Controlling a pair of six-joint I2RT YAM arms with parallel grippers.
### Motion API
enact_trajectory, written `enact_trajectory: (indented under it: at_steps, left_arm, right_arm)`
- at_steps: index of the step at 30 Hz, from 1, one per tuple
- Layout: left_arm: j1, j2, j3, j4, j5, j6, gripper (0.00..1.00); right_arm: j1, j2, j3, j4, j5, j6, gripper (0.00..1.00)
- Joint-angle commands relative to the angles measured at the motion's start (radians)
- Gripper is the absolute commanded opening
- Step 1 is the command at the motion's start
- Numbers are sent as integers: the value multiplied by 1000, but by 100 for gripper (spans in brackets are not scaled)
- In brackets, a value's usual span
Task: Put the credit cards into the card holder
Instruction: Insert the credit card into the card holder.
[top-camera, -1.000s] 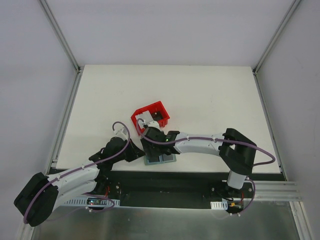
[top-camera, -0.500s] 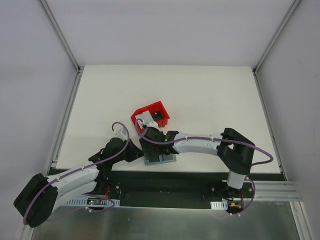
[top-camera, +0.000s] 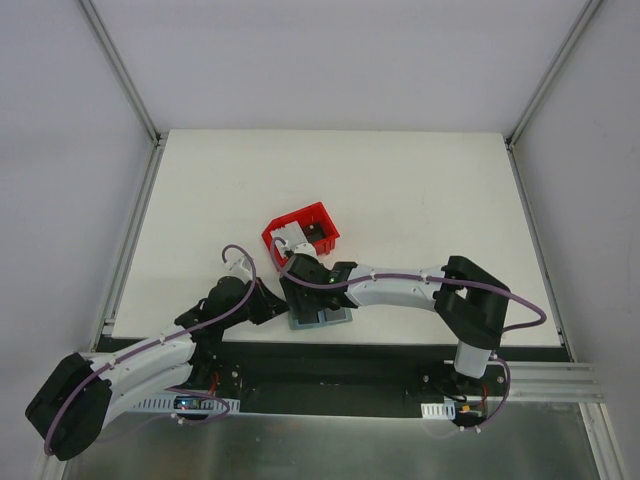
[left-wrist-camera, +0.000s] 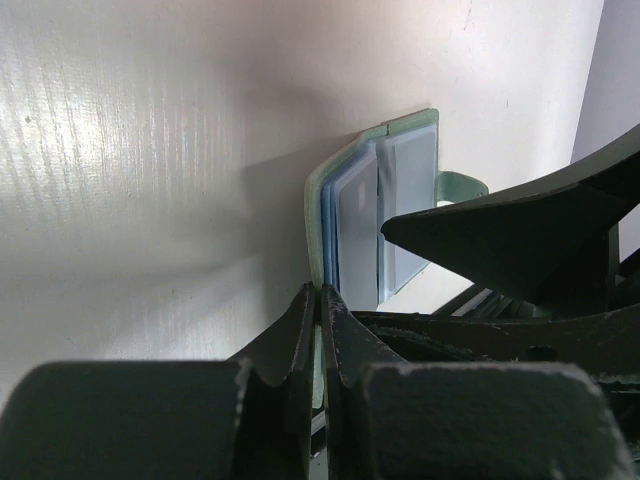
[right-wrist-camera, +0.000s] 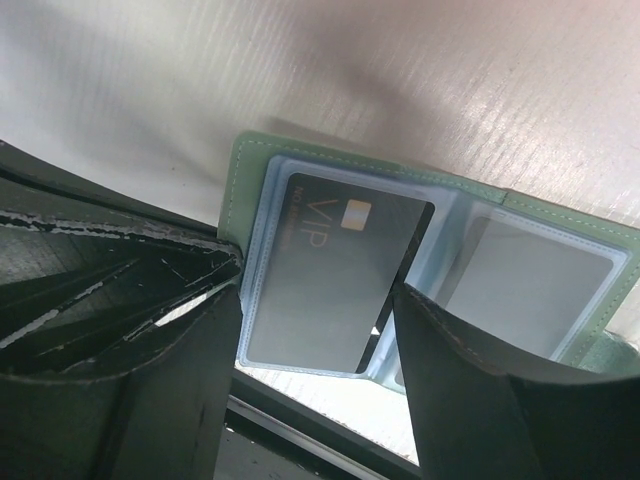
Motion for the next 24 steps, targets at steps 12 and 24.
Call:
enact_trajectory:
  at_steps: [12,24]
  left_arm:
    - [0,-32,-2,-7,-5,9,0]
    - [0,-27,9,-13,-8,17,0]
  right_arm:
    - [4,-31,9,-16,30,-1,55]
    - [4,-59,-4,-25,59,-7,46]
